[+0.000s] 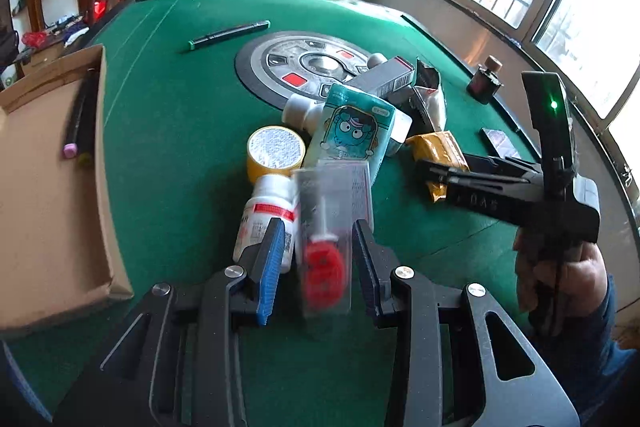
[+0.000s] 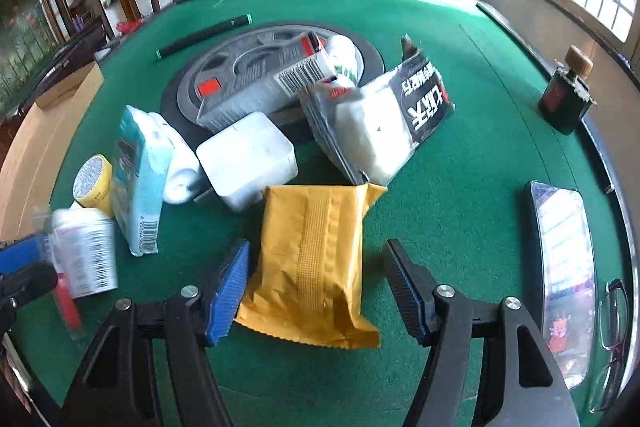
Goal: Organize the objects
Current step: 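Grasp the yellow foil snack packet with the right tool while the left tool holds the candle package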
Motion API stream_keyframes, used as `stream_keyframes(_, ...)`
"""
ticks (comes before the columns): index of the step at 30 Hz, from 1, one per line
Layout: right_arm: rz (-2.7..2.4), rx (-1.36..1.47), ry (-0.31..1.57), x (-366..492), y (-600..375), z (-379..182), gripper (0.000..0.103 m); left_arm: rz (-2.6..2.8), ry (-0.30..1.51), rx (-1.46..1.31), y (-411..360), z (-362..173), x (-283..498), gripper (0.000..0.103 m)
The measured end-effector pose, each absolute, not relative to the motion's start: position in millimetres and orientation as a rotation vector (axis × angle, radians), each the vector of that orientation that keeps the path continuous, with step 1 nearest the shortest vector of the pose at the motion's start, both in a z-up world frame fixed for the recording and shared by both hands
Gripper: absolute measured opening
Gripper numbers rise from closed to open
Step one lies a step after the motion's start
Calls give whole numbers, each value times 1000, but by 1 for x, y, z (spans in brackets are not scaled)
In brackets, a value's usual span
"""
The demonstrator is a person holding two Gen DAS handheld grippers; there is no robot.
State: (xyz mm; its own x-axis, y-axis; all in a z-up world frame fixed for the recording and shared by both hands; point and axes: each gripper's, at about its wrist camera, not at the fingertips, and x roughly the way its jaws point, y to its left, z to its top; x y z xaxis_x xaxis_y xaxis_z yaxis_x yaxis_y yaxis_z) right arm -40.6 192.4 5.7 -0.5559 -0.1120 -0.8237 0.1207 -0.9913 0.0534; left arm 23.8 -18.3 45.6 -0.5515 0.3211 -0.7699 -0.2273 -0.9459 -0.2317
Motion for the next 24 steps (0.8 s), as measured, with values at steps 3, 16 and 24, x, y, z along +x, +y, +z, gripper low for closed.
stream_keyframes(3, -2669, 1396, 8, -41, 197, 2, 44, 2495, -133, -1293, -21, 42, 35, 35)
stream_keyframes(16, -2691, 1223, -70, -32, 200, 25, 43, 2493, -76, -1344, 2, 14, 29, 31)
stream_keyframes(24, -2714, 1114, -13, -23, 190, 38, 43, 2511, -91, -1306, -6, 16, 30, 29)
